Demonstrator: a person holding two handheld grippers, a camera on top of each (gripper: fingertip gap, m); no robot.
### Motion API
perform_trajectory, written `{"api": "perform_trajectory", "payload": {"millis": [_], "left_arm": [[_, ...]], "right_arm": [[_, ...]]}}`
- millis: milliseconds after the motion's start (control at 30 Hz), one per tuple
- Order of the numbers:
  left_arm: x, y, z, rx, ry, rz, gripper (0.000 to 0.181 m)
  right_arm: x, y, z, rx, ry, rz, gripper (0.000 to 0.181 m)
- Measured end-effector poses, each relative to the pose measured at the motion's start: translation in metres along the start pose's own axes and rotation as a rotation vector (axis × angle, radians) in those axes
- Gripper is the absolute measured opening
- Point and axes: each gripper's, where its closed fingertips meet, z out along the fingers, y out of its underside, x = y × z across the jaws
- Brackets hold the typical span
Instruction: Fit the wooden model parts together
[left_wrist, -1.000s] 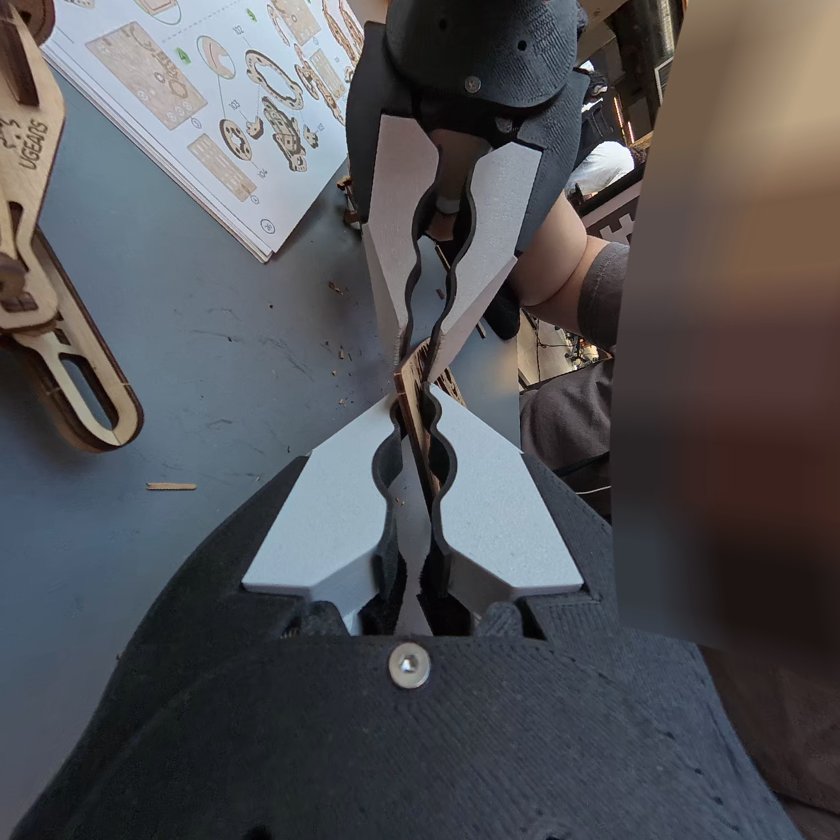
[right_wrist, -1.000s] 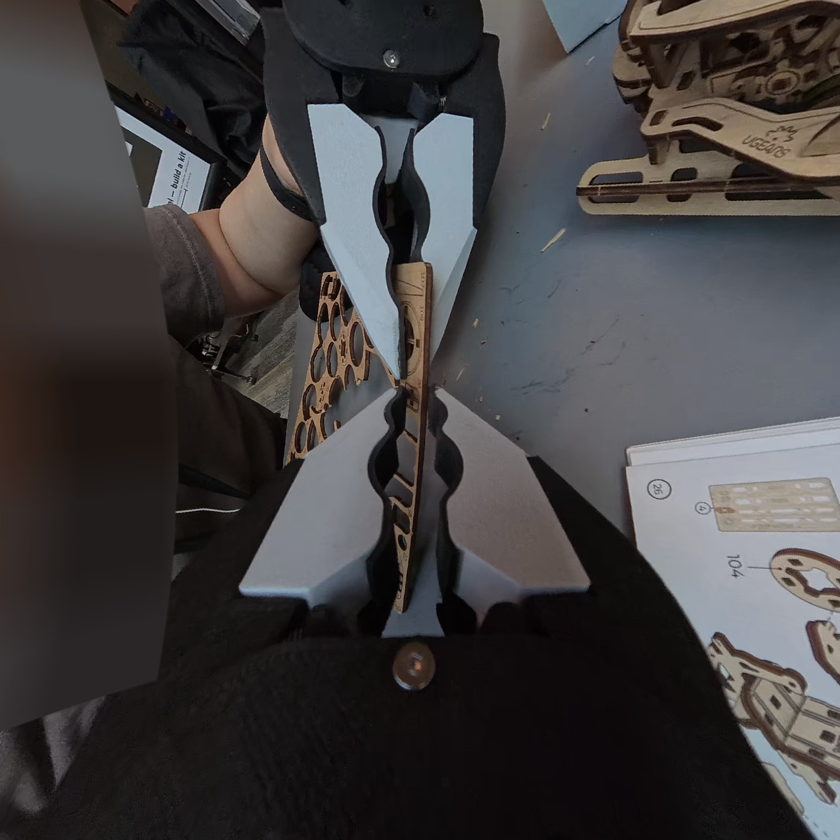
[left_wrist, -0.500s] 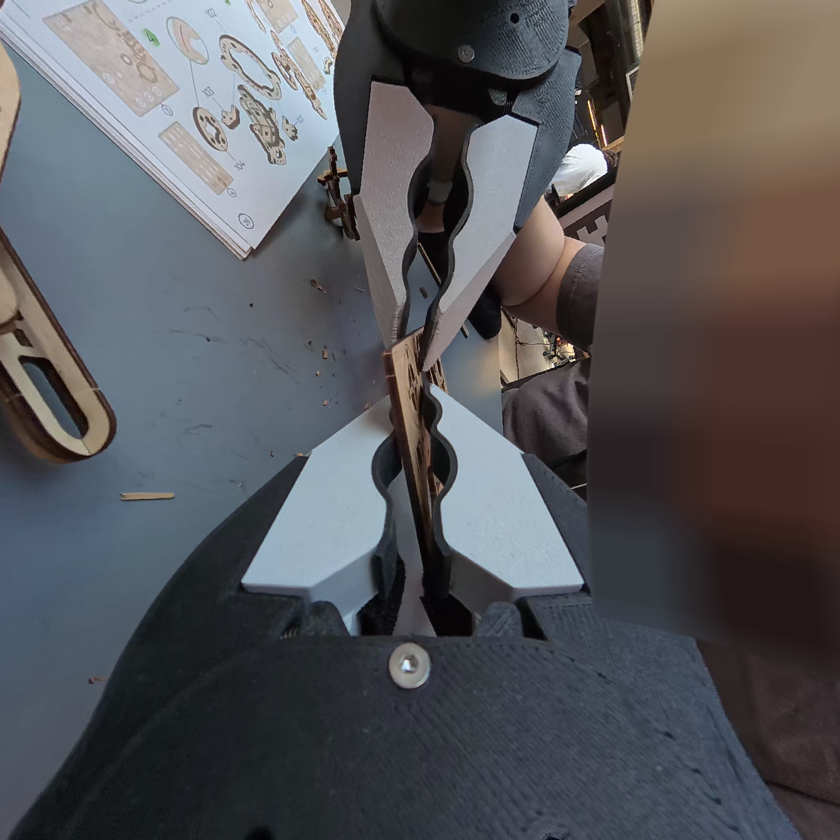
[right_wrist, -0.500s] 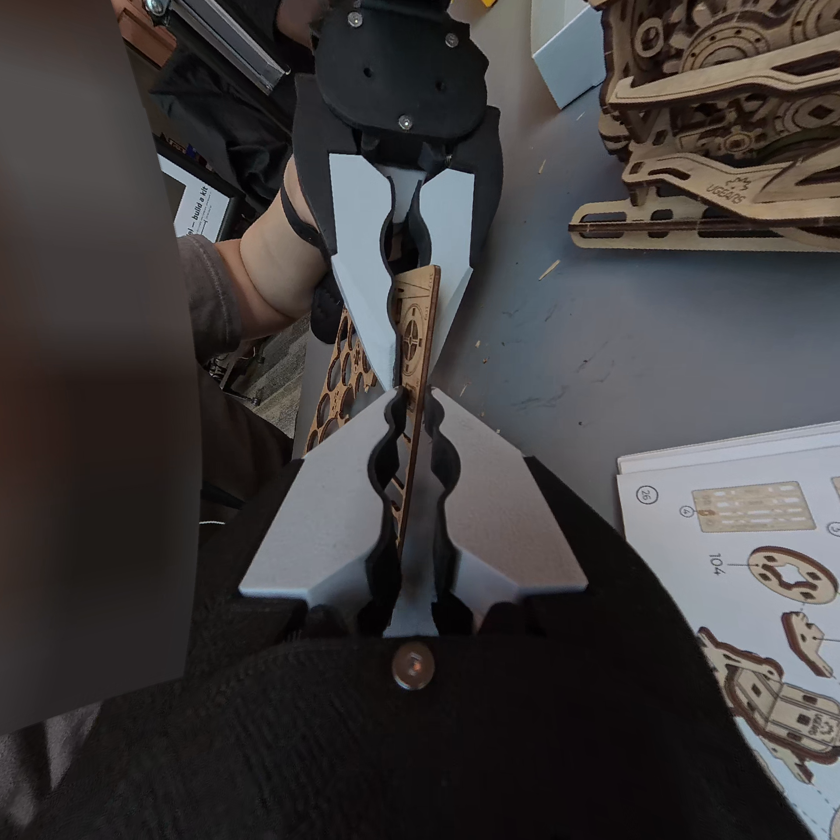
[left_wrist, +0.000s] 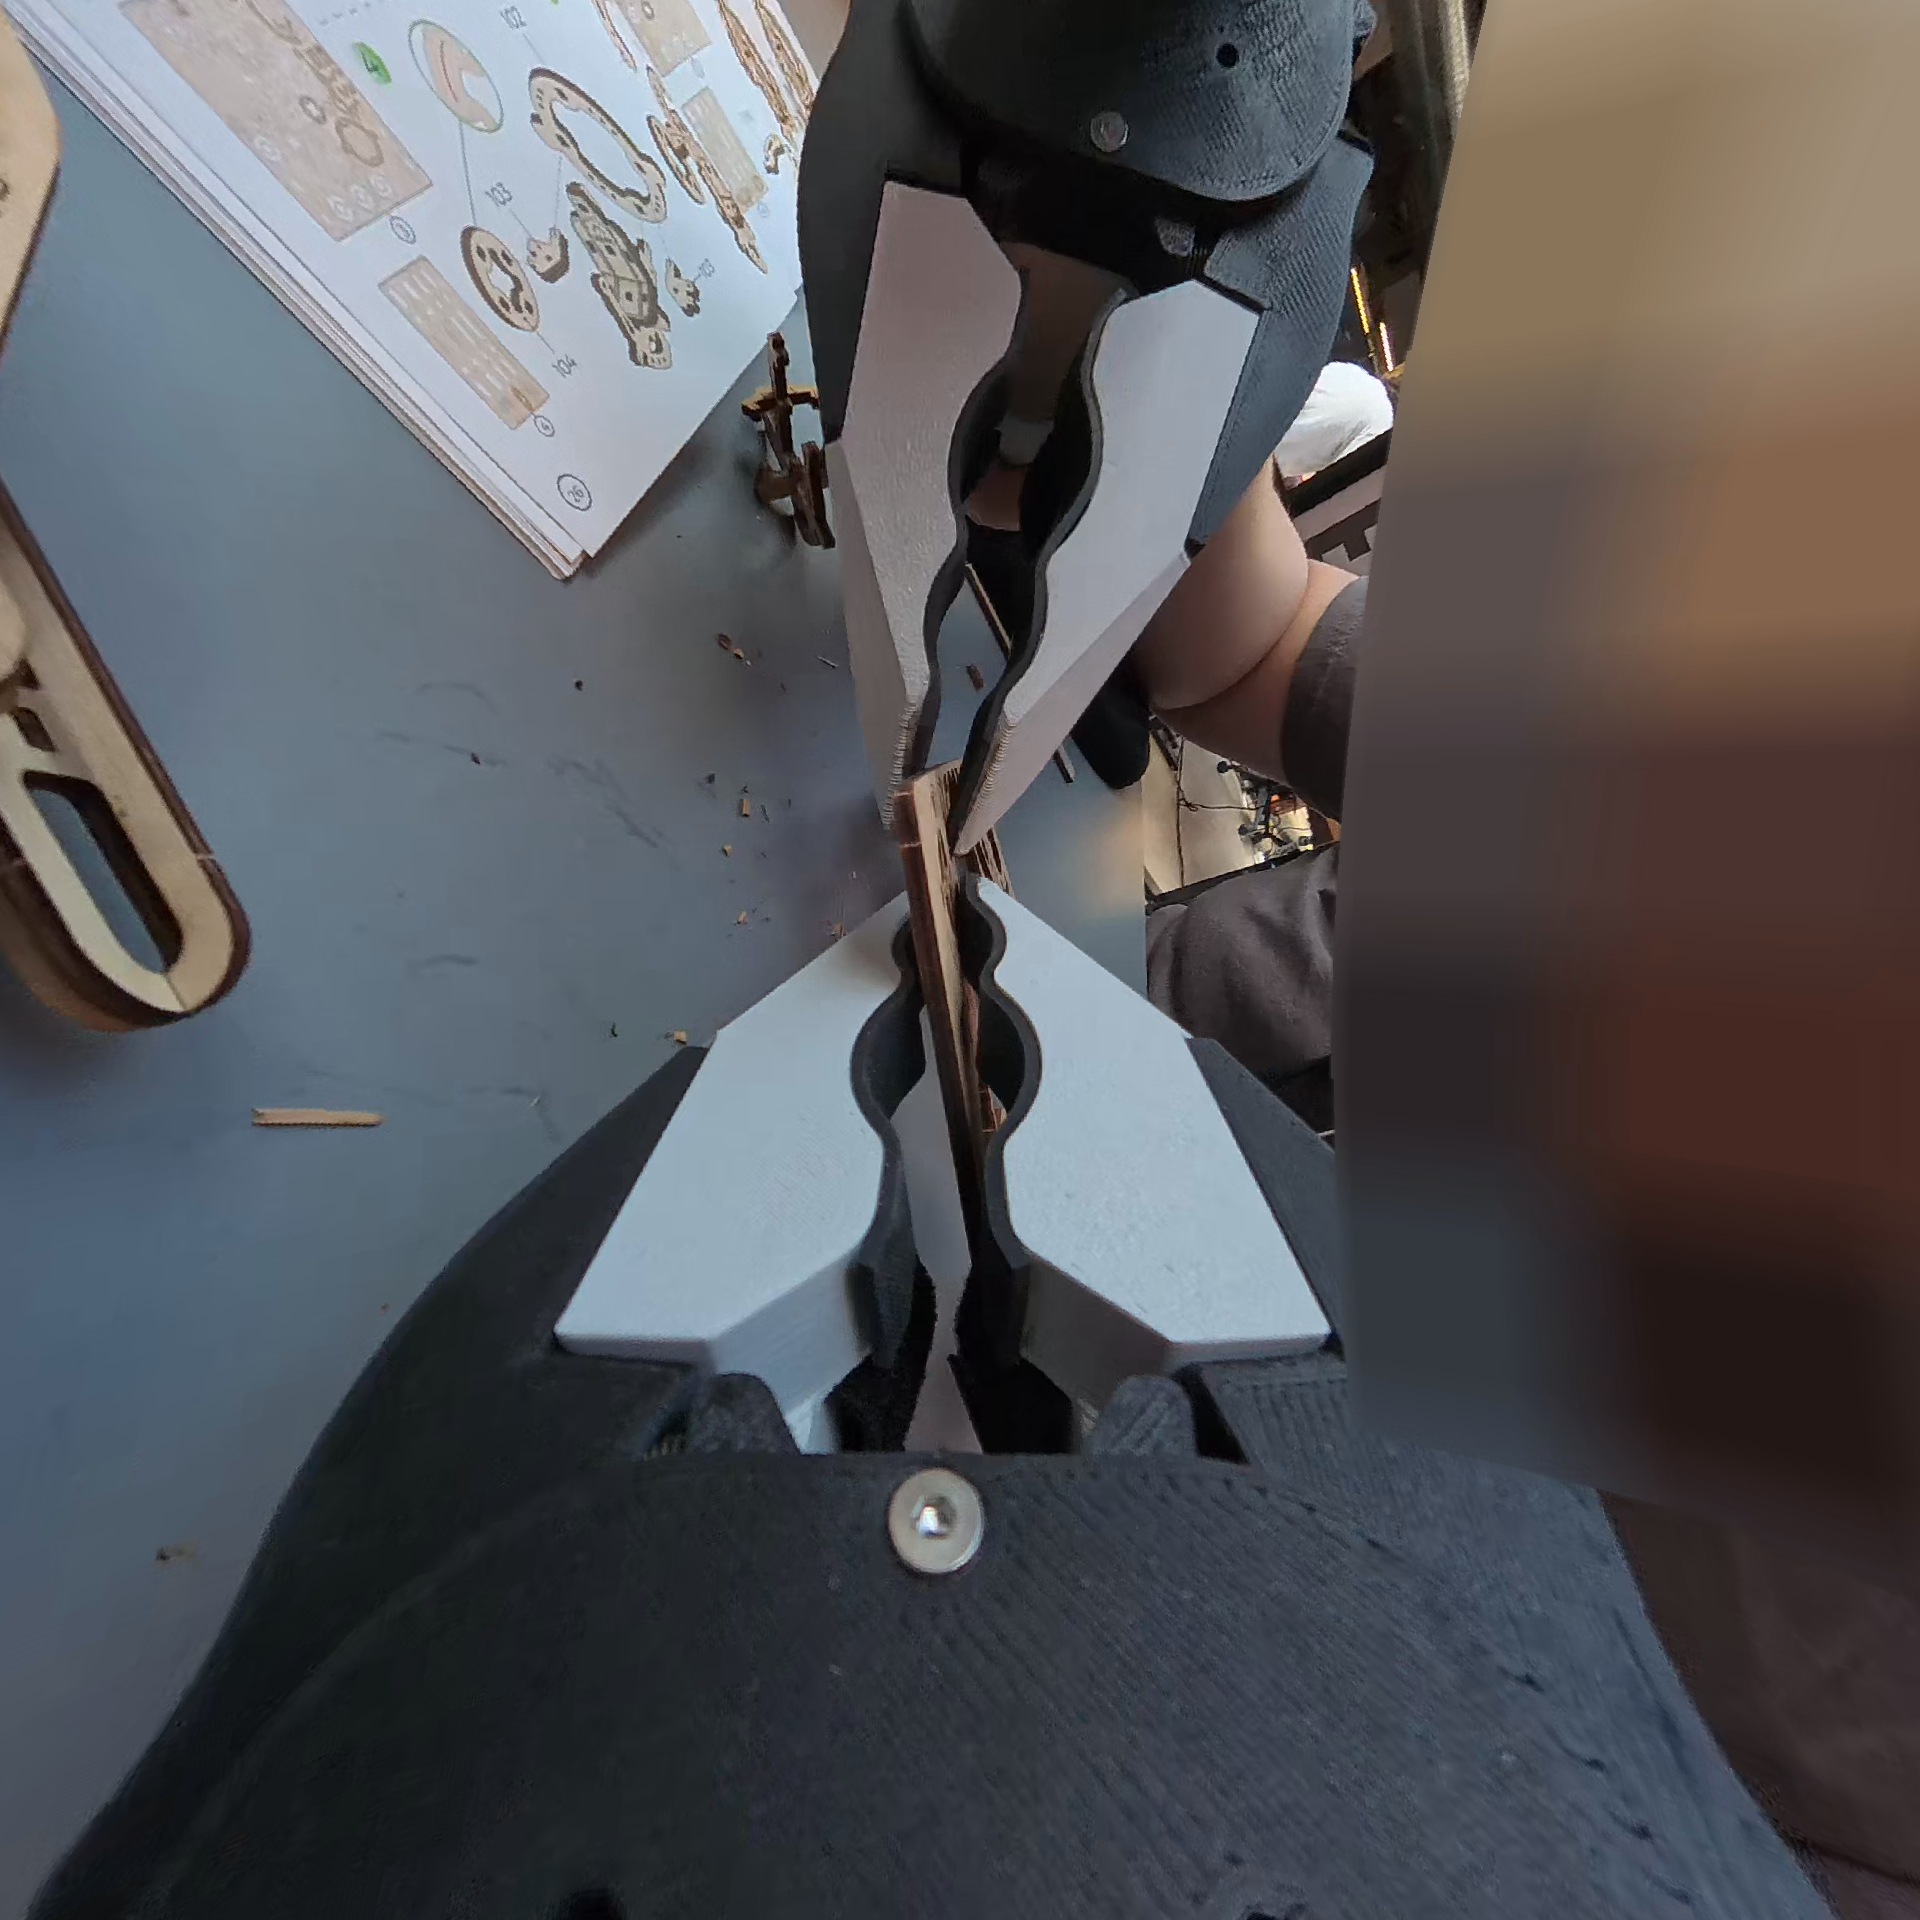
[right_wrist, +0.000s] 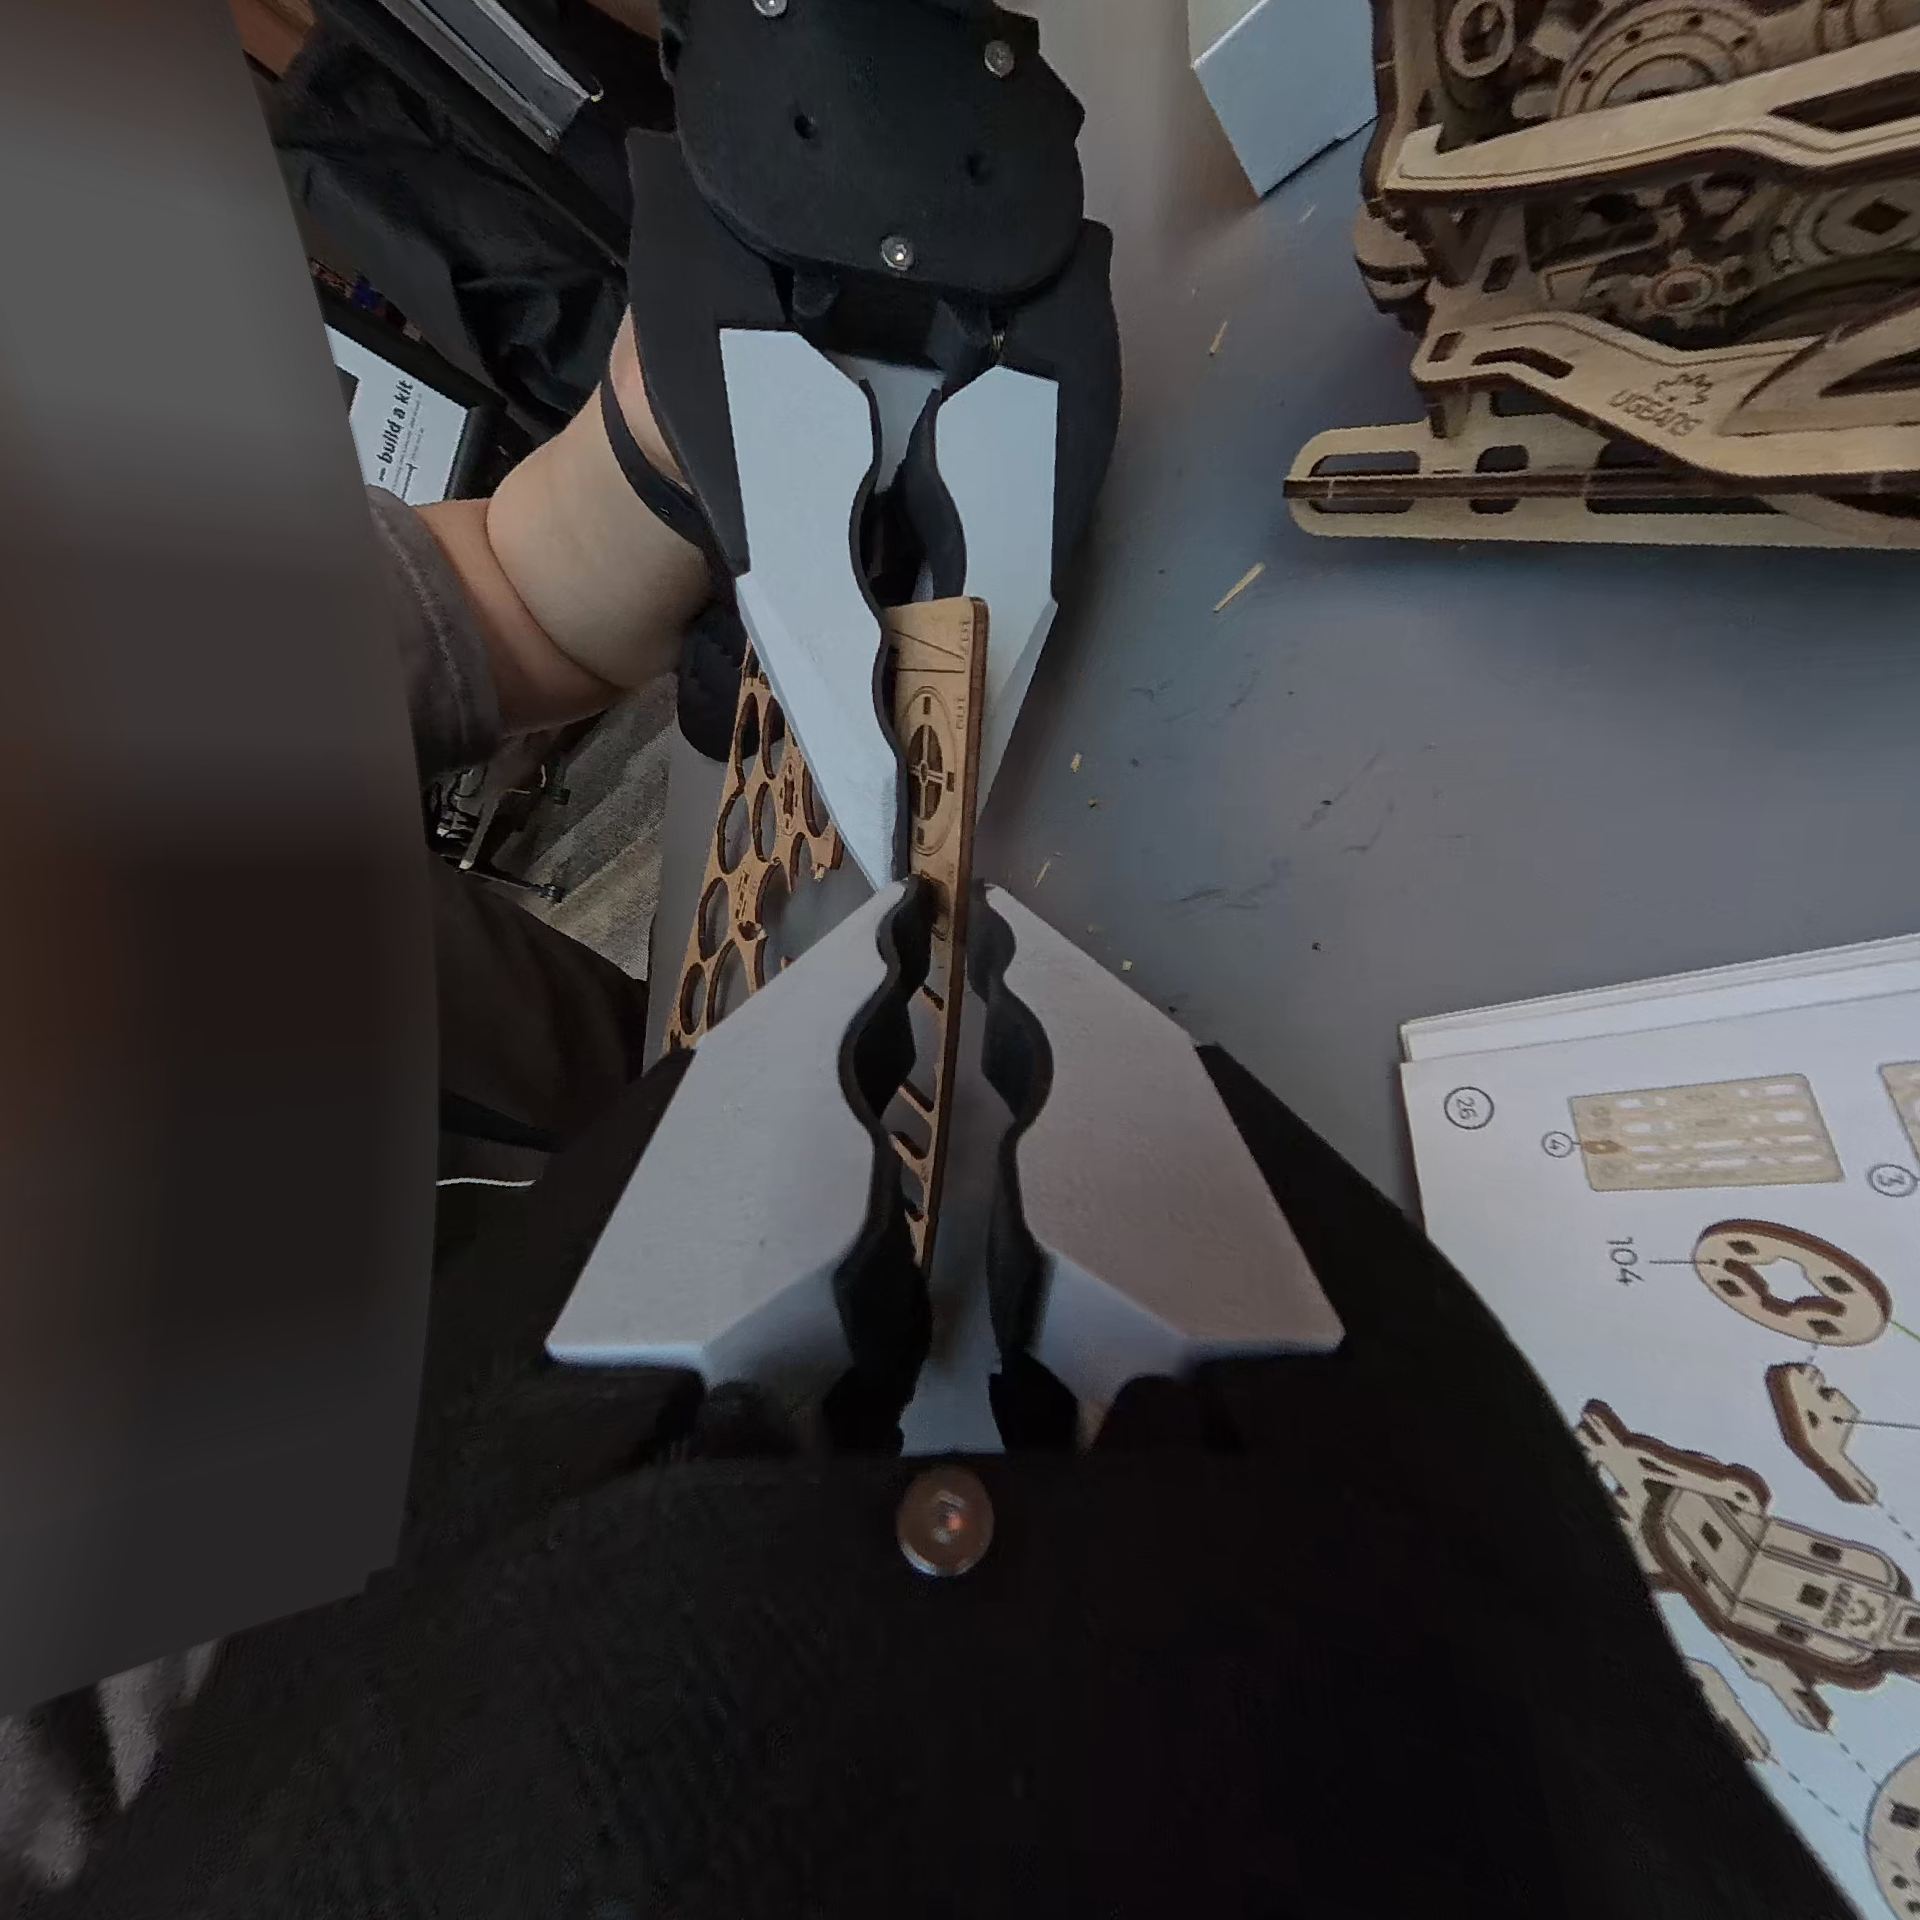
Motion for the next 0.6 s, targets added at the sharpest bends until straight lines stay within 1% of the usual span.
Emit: {"api": "perform_trajectory", "payload": {"millis": [233, 300, 400, 433, 500, 533, 600], "left_arm": [[-0.007, 0.005, 0.002, -0.023, -0.053, 0.005, 0.0], [-0.009, 0.005, 0.002, -0.027, -0.042, -0.029, 0.001], [-0.006, -0.004, -0.002, 0.024, 0.007, -0.04, 0.001], [-0.004, -0.004, -0.001, 0.021, 0.017, -0.029, 0.001], [-0.007, 0.003, 0.002, -0.022, -0.012, -0.022, 0.001], [-0.007, 0.004, 0.004, -0.037, -0.007, -0.024, 0.001], [-0.006, 0.004, 0.003, -0.035, -0.003, -0.022, 0.001]], "right_arm": [[0.007, 0.005, 0.004, -0.033, 0.037, -0.015, 0.006], [0.016, 0.009, 0.006, -0.054, 0.112, -0.057, 0.002], [0.013, -0.004, -0.001, -0.015, 0.163, -0.154, 0.001], [0.01, -0.005, -0.002, -0.012, 0.158, -0.156, 0.003], [0.008, -0.003, -0.006, -0.015, 0.137, -0.152, 0.008], [0.009, -0.005, -0.011, 0.007, 0.144, -0.145, 0.011], [-0.002, -0.016, -0.024, 0.103, 0.083, -0.134, 0.014]]}}
